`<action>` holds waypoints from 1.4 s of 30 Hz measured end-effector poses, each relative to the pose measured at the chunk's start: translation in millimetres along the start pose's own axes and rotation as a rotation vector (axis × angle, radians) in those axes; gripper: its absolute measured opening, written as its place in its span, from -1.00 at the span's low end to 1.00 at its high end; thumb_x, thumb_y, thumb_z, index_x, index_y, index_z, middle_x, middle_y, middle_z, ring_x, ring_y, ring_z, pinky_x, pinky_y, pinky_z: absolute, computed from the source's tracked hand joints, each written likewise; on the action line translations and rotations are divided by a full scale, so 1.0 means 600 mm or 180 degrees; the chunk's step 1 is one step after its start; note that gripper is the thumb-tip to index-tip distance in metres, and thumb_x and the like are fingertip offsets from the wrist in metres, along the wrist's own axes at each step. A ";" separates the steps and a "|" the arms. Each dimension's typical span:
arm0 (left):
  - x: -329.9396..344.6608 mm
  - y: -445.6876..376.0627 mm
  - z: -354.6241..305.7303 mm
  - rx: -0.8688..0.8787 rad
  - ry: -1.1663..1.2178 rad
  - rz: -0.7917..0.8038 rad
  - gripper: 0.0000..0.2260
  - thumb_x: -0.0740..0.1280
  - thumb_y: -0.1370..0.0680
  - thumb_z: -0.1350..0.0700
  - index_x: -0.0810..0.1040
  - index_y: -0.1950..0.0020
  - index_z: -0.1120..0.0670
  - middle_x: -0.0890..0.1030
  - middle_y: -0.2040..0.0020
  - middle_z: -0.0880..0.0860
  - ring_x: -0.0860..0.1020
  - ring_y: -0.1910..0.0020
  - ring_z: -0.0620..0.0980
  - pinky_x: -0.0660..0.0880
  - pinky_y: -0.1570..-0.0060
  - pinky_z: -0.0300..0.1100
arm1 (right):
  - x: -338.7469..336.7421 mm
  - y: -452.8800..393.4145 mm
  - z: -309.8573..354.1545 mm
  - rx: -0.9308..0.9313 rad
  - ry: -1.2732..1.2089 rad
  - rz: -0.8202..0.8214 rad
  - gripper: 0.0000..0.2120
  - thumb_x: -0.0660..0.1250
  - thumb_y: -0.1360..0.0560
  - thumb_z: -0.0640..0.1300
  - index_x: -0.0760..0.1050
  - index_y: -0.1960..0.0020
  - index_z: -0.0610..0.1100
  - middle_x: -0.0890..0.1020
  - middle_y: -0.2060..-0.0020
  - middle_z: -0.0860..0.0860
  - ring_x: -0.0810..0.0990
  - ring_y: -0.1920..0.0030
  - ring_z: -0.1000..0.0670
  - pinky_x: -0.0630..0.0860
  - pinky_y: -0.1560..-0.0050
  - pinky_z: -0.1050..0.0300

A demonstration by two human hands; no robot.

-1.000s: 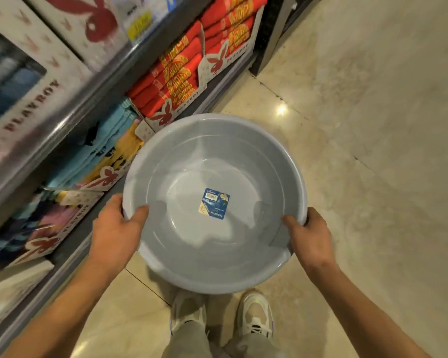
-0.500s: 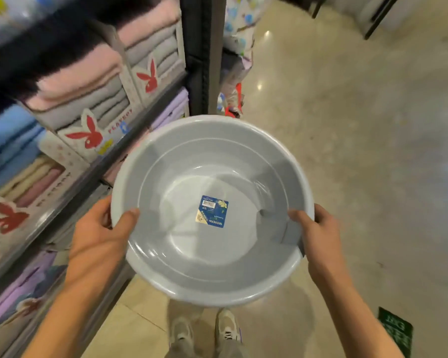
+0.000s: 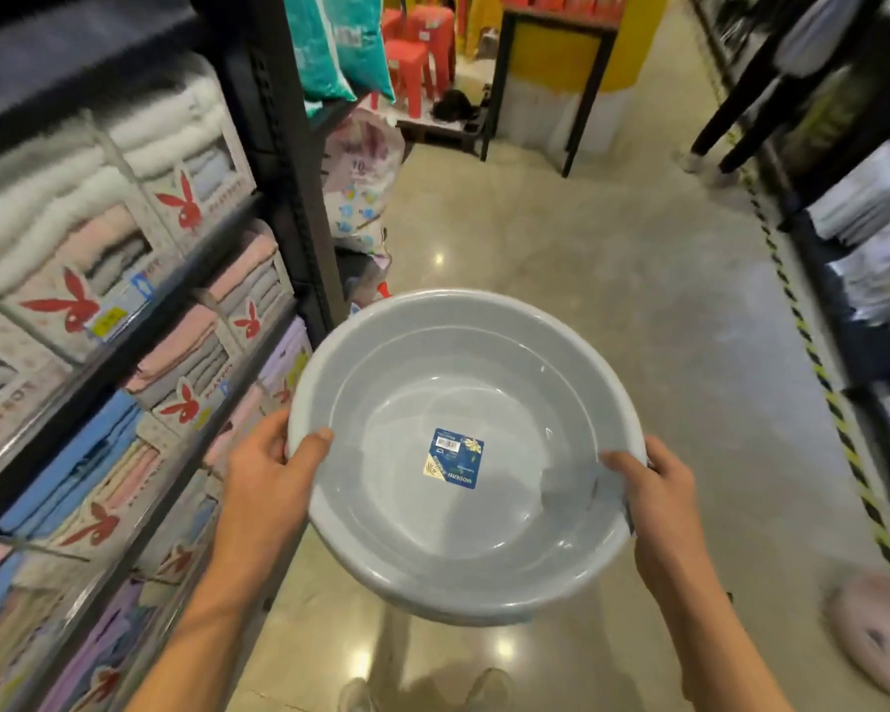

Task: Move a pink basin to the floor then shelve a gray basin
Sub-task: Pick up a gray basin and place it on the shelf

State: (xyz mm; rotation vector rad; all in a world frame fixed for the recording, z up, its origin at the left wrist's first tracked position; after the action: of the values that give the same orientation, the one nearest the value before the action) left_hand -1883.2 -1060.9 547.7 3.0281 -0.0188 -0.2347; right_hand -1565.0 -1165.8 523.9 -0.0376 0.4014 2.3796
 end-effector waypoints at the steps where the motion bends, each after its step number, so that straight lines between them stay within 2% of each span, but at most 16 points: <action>1: 0.019 0.008 -0.012 0.0004 0.0051 0.0057 -0.73 0.37 -0.59 0.23 0.65 -0.17 -0.12 0.76 0.02 0.06 0.74 0.11 0.16 0.67 0.08 0.22 | -0.023 0.004 0.003 0.0012 -0.0042 -0.0067 -0.76 0.36 -0.36 -0.18 0.66 0.00 0.00 0.70 0.24 0.00 0.65 0.33 -0.05 0.51 0.48 0.19; 4: 0.086 0.029 -0.045 0.0068 0.0174 0.0228 -0.69 0.35 -0.60 0.26 0.59 -0.32 0.02 0.74 -0.05 0.08 0.73 0.06 0.14 0.68 0.07 0.14 | -0.097 0.011 0.014 -0.0010 -0.0204 -0.0271 -0.73 0.36 -0.40 -0.21 0.65 -0.07 -0.03 0.71 0.20 -0.04 0.69 0.30 -0.10 0.55 0.45 0.14; 7: 0.165 0.036 -0.070 0.0168 0.0225 0.0437 -0.73 0.36 -0.59 0.28 0.60 -0.28 0.11 0.74 0.01 0.11 0.73 0.16 0.05 0.65 0.31 -0.19 | -0.181 0.013 0.020 -0.0009 -0.0362 -0.0545 -0.74 0.37 -0.39 -0.18 0.65 -0.05 -0.01 0.71 0.16 -0.11 0.70 0.24 -0.21 0.61 0.40 0.02; 10: 0.259 0.039 -0.083 0.0216 0.0289 0.0757 -0.76 0.37 -0.57 0.29 0.62 -0.19 0.06 0.75 0.12 0.06 0.69 0.25 -0.08 0.59 0.37 -0.29 | -0.276 0.009 0.027 -0.0074 -0.0527 -0.0824 -0.79 0.36 -0.42 -0.24 0.67 0.04 -0.01 0.71 0.21 -0.13 0.68 0.29 -0.15 0.59 0.42 0.05; 12: 0.328 0.046 -0.092 0.0195 0.0362 0.1016 -0.73 0.42 -0.51 0.23 0.61 -0.20 0.06 0.76 0.11 0.03 0.70 0.24 -0.08 0.60 0.34 -0.27 | -0.338 0.011 0.028 -0.0105 -0.0600 -0.1053 -0.78 0.35 -0.42 -0.25 0.68 0.04 -0.01 0.72 0.24 -0.10 0.67 0.33 -0.11 0.56 0.45 0.09; 15: 0.430 0.057 -0.112 0.0205 0.0325 0.1368 -0.62 0.42 -0.42 0.09 0.61 -0.24 0.02 0.76 0.05 0.08 0.73 0.19 0.03 0.64 0.30 -0.15 | -0.423 0.019 0.020 -0.0133 -0.0770 -0.1435 -0.75 0.36 -0.42 -0.24 0.69 0.01 0.03 0.74 0.23 -0.03 0.71 0.32 -0.08 0.58 0.44 0.14; 18: 0.531 0.073 -0.128 0.0310 0.0257 0.1783 -0.70 0.42 -0.43 0.11 0.63 -0.17 -0.04 0.76 0.11 0.03 0.73 0.24 0.02 0.61 0.35 -0.21 | -0.498 0.035 0.008 -0.0121 -0.0842 -0.1812 -0.74 0.35 -0.43 -0.25 0.66 -0.03 0.02 0.73 0.26 0.09 0.72 0.29 -0.05 0.55 0.48 0.23; 20: 0.597 0.084 -0.136 0.0339 0.0257 0.2053 -0.74 0.41 -0.47 0.16 0.64 -0.14 -0.05 0.76 0.14 0.01 0.72 0.28 -0.03 0.60 0.37 -0.23 | -0.538 0.046 0.004 -0.0167 -0.0884 -0.2045 -0.71 0.35 -0.42 -0.26 0.67 0.00 0.07 0.72 0.25 0.14 0.72 0.26 -0.02 0.57 0.44 0.20; 22: 0.662 0.091 -0.141 0.0285 0.0245 0.2324 -0.73 0.41 -0.51 0.21 0.64 -0.16 -0.04 0.76 0.12 0.02 0.73 0.27 -0.01 0.62 0.37 -0.19 | -0.574 0.054 -0.004 -0.0143 -0.0937 -0.2304 -0.66 0.35 -0.41 -0.24 0.67 -0.02 0.15 0.74 0.17 0.11 0.73 0.22 -0.01 0.63 0.36 0.10; 27: 0.825 0.099 -0.150 0.0292 0.0176 0.2890 -0.74 0.40 -0.52 0.28 0.65 -0.17 0.06 0.73 0.10 0.08 0.70 0.26 0.04 0.63 0.35 -0.07 | -0.646 0.059 -0.033 0.0022 -0.1066 -0.3055 -0.65 0.37 -0.42 -0.20 0.64 -0.14 0.11 0.74 0.07 0.05 0.72 0.10 -0.06 0.69 0.15 -0.09; 32: 0.988 0.100 -0.165 0.0240 0.0242 0.3540 -0.72 0.42 -0.53 0.25 0.62 -0.23 0.12 0.71 0.10 0.10 0.65 0.23 0.07 0.59 0.22 -0.06 | -0.699 0.034 -0.036 0.0108 -0.1162 -0.3656 -0.69 0.37 -0.43 -0.21 0.65 -0.09 0.09 0.74 0.13 0.07 0.72 0.16 -0.05 0.64 0.27 0.01; 34: 1.055 0.099 -0.178 0.0240 0.0228 0.3785 -0.73 0.40 -0.54 0.26 0.62 -0.23 0.10 0.70 0.13 0.06 0.64 0.24 0.05 0.60 0.28 -0.11 | -0.717 0.022 -0.035 0.0127 -0.1210 -0.3889 -0.69 0.37 -0.41 -0.20 0.65 -0.07 0.11 0.73 0.13 0.08 0.72 0.16 -0.03 0.64 0.25 0.01; 37: 1.147 0.108 -0.202 0.0327 0.0230 0.4154 -0.68 0.43 -0.46 0.16 0.63 -0.22 0.08 0.72 0.19 -0.01 0.66 0.28 -0.03 0.60 0.35 -0.22 | -0.738 0.001 -0.030 0.0162 -0.1232 -0.4194 -0.70 0.37 -0.37 -0.16 0.66 -0.01 0.16 0.74 0.12 0.09 0.72 0.16 -0.01 0.63 0.25 0.02; 42: 1.277 0.147 -0.220 0.0387 0.0106 0.4604 -0.63 0.42 -0.41 0.05 0.61 -0.22 -0.02 0.72 0.28 -0.01 0.66 0.35 -0.04 0.58 0.35 -0.12 | -0.795 -0.021 -0.033 0.0253 -0.1282 -0.4707 -0.68 0.36 -0.31 -0.12 0.67 -0.04 0.06 0.74 0.10 0.04 0.70 0.08 -0.10 0.63 0.12 -0.07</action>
State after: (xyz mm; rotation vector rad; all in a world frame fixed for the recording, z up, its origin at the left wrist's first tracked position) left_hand -1106.4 -1150.9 569.4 2.2887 -2.0491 -0.0236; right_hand -1202.6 -1473.4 567.0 0.1370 0.1456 0.8728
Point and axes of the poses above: each hand's wrist, its own y-axis away from the middle knuckle, its own x-axis out of the palm, z = x × y, the point moved 2 cm from there along -y, towards the middle knuckle
